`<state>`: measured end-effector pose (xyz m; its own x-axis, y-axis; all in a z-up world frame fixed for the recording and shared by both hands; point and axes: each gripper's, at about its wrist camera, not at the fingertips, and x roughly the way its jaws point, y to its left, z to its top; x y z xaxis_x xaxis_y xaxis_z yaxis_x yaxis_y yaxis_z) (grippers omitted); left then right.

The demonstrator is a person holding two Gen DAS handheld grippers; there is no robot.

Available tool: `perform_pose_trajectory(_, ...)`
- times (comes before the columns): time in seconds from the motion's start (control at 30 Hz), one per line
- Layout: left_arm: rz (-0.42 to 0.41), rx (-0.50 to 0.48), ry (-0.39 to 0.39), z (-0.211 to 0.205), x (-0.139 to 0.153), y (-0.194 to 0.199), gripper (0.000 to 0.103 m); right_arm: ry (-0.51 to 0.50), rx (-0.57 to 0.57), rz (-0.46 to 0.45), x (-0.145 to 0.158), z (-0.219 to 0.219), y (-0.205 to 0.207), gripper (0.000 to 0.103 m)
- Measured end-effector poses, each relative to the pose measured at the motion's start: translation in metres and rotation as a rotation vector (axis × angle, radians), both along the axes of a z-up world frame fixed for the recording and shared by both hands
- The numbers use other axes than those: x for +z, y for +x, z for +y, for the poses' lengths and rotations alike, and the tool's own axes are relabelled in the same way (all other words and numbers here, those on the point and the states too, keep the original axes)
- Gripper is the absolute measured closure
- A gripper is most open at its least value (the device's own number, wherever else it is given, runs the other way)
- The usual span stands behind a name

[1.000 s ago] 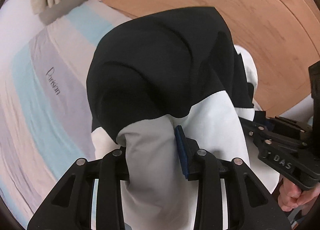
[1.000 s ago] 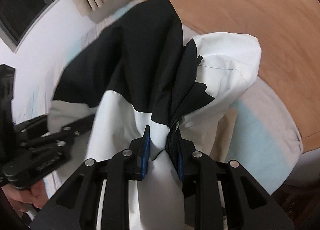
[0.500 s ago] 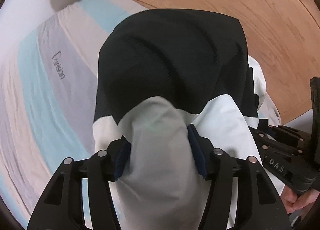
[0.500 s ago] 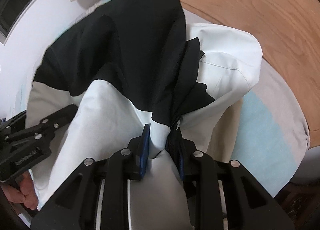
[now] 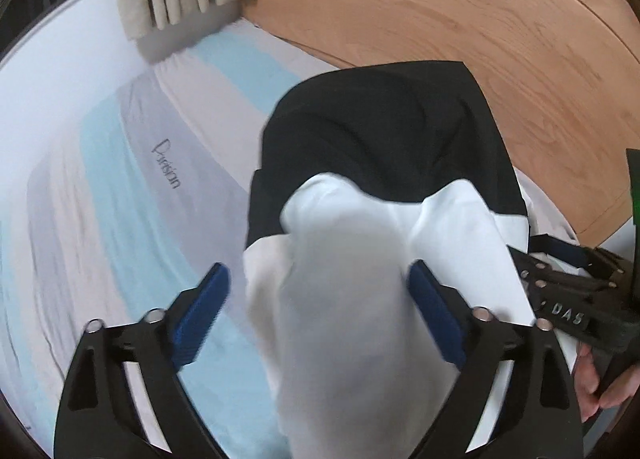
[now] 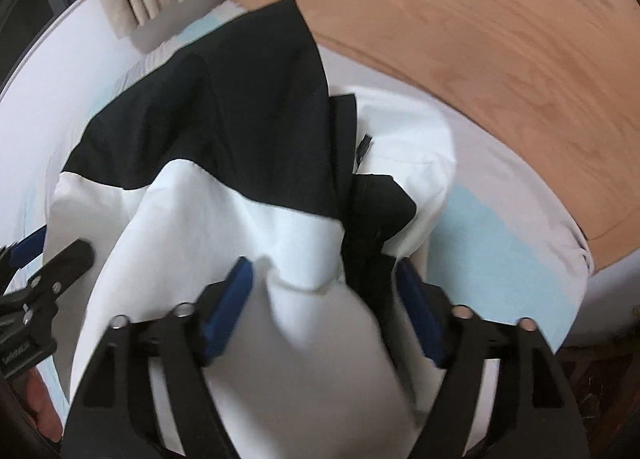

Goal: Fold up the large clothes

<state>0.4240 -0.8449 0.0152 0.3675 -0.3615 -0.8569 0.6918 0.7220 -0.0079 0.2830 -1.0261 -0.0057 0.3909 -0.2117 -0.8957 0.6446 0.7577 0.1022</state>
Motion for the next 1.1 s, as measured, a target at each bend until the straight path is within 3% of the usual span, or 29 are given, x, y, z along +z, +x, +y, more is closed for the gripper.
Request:
perform_pose_trajectory(0.13, 0.026, 0.002, -0.020, 0.016, 0.006, -0.006, 0.006, -0.011, -0.021, -0.032, 0.010, 0.011, -0.007, 0.010)
perform_pose_trajectory(0.47, 0.015, -0.014, -0.061, 0.070, 0.031, -0.035, 0.006, -0.151, -0.072, -0.086, 0.037, 0.055, -0.036, 0.007)
perform_pose_trajectory(0.67, 0.005, -0.035, -0.130, 0.124, 0.050, -0.063, 0.006, -0.316, -0.047, -0.097, 0.065, 0.131, -0.074, 0.007)
perform_pose_trajectory(1.1, -0.040, -0.089, -0.124, 0.262, 0.104, -0.209, 0.006, -0.290, -0.099, -0.139, 0.144, 0.301, -0.211, 0.007)
